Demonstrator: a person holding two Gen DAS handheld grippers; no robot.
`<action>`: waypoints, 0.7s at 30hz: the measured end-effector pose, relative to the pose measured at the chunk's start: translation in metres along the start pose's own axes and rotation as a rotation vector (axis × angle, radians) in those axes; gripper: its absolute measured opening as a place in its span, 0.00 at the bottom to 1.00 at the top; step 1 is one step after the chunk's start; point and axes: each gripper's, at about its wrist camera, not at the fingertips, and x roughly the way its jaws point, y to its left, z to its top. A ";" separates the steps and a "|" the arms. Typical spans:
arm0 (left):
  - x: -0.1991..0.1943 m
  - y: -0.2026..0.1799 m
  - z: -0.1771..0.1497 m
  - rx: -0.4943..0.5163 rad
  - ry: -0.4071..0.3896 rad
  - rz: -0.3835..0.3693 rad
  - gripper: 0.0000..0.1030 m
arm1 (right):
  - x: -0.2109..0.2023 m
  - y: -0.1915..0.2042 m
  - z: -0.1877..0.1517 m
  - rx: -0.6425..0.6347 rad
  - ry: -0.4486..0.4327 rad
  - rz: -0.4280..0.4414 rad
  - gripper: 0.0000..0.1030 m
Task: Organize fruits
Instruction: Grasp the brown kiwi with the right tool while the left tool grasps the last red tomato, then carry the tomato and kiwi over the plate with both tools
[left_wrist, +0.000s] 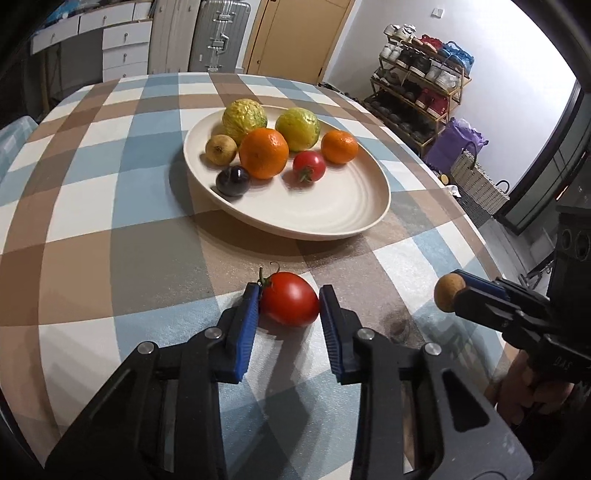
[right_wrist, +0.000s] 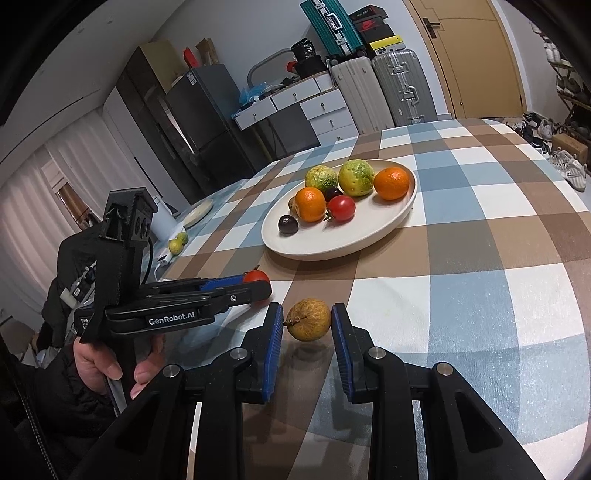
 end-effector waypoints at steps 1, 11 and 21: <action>-0.002 0.000 0.001 -0.001 -0.006 -0.006 0.29 | 0.000 0.000 0.001 -0.002 0.000 -0.001 0.27; -0.019 -0.005 0.018 0.028 -0.065 -0.011 0.29 | 0.003 0.000 0.014 -0.016 -0.010 -0.008 0.27; -0.004 -0.013 0.053 0.055 -0.093 -0.016 0.29 | 0.010 -0.003 0.056 -0.040 -0.044 -0.032 0.27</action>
